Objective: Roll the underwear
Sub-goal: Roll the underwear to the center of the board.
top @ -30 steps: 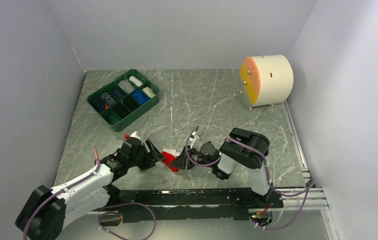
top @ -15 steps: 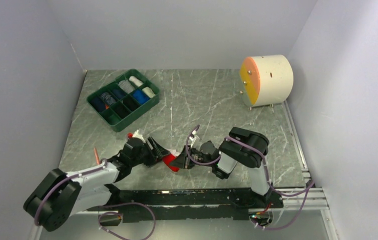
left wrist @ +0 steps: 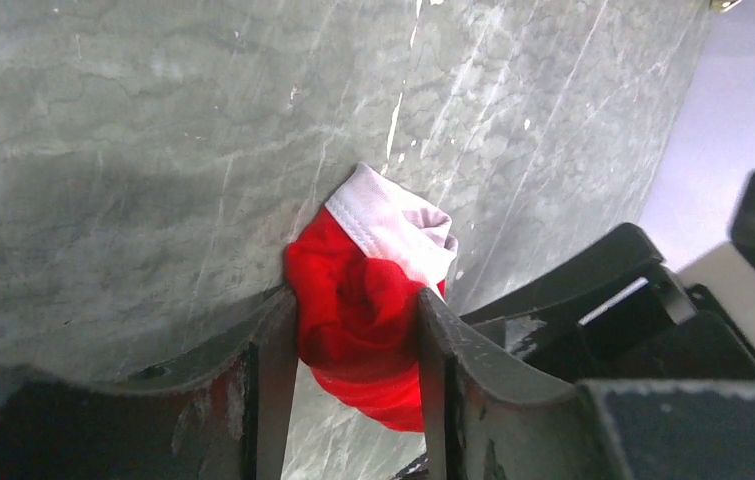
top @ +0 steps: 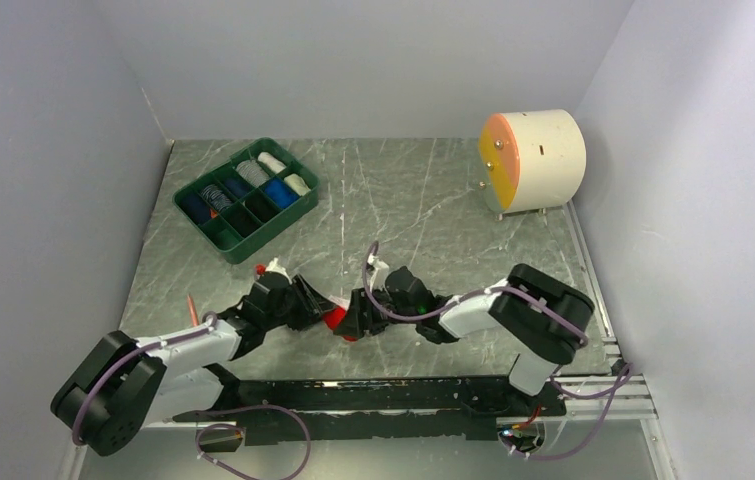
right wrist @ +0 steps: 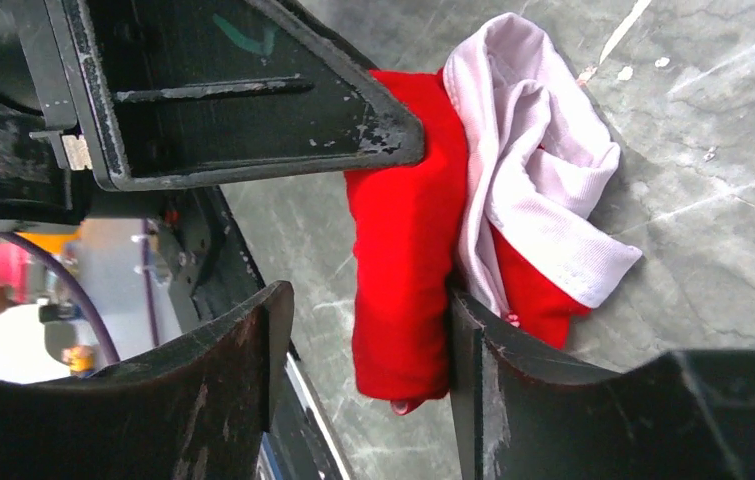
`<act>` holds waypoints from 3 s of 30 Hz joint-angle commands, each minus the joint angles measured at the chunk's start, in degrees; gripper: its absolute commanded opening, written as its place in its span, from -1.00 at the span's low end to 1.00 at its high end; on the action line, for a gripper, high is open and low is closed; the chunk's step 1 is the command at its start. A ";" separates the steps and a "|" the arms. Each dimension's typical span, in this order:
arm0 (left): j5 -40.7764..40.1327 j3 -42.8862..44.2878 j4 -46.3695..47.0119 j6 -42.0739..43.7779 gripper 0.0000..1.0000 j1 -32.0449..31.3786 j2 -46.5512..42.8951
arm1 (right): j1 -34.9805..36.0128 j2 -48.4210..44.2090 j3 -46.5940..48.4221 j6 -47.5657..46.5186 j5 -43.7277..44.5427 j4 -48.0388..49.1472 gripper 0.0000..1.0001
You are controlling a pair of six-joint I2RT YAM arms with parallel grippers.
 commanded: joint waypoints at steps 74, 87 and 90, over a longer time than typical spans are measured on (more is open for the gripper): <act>4.78 3.30 -7.42 0.27 0.47 -0.79 7.91 | 11.00 3.12 0.87 -9.54 22.74 -14.07 -0.53; 2.20 5.35 -10.55 2.54 0.36 -1.22 15.18 | 4.63 4.34 -7.14 -0.89 12.32 2.80 -0.50; 1.15 5.63 -11.55 3.24 0.35 -1.69 16.00 | 4.34 5.56 -7.82 0.60 11.20 6.14 -0.48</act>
